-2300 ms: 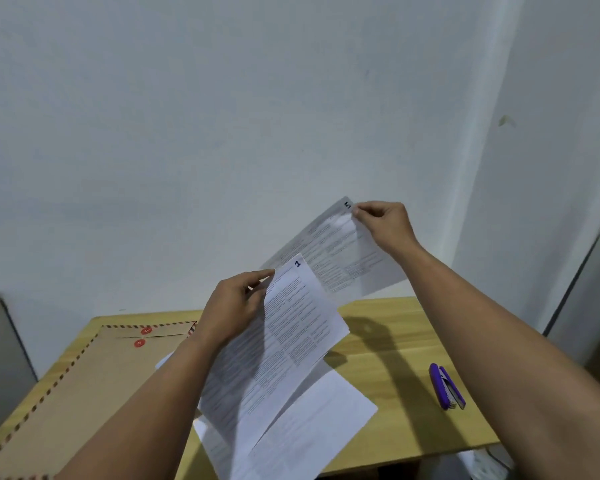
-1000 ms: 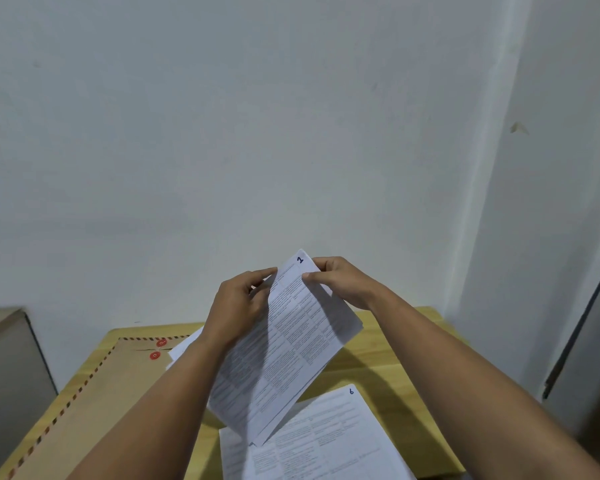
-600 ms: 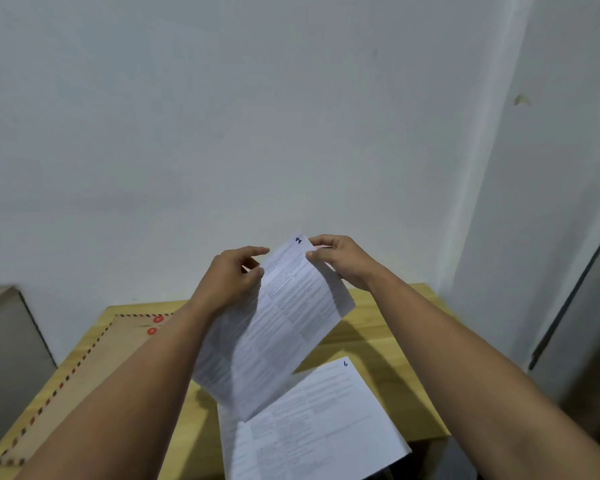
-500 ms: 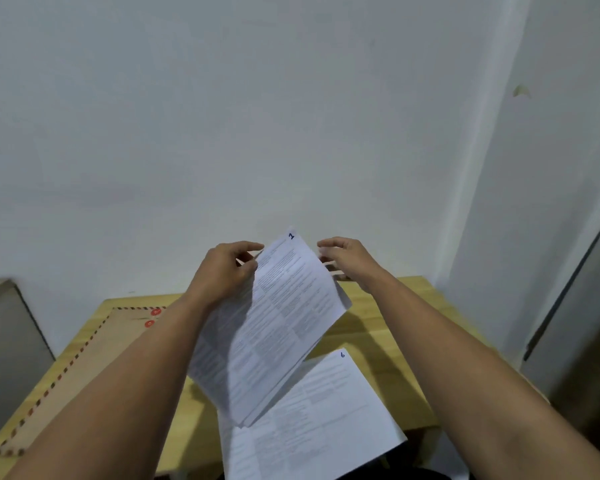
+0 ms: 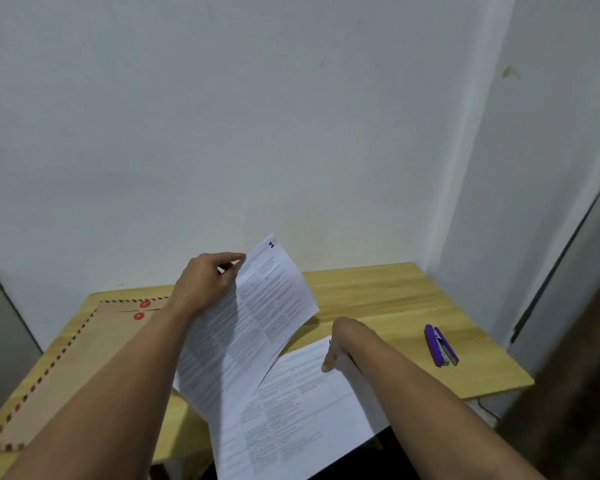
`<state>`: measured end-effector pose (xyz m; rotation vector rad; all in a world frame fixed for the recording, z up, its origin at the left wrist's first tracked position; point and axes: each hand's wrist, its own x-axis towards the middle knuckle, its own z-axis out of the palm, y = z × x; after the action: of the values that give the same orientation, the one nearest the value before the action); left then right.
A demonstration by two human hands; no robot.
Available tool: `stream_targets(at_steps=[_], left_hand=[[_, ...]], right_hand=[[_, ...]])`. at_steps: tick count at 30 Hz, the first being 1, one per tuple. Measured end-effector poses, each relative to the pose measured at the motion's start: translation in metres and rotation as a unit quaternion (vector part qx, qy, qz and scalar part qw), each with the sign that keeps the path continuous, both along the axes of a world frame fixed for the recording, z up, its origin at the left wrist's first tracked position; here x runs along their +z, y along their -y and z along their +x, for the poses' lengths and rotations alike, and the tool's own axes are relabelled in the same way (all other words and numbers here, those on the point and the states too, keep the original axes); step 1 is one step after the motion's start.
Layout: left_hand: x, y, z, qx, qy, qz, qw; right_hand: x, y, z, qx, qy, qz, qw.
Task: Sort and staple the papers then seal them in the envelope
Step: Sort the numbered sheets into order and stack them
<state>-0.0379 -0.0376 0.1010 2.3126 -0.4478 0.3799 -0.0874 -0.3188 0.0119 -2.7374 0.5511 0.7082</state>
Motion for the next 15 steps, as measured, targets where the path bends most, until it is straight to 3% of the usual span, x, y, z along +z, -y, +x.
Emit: stream_targets(at_steps=[5, 10, 15], left_hand=[[-0.002, -0.001, -0.001, 0.001, -0.006, -0.004, 1.0], [0.0, -0.003, -0.003, -0.003, -0.004, -0.005, 1.0], [0.003, -0.006, -0.002, -0.001, 0.022, -0.026, 0.999]], right_hand=[[-0.004, -0.004, 0.01, -0.026, -0.024, 0.008, 0.999], [-0.013, 0.006, 0.006, -0.054, 0.013, 0.064, 0.996], [-0.013, 0.029, 0.018, -0.019, 0.064, 0.069, 0.995]])
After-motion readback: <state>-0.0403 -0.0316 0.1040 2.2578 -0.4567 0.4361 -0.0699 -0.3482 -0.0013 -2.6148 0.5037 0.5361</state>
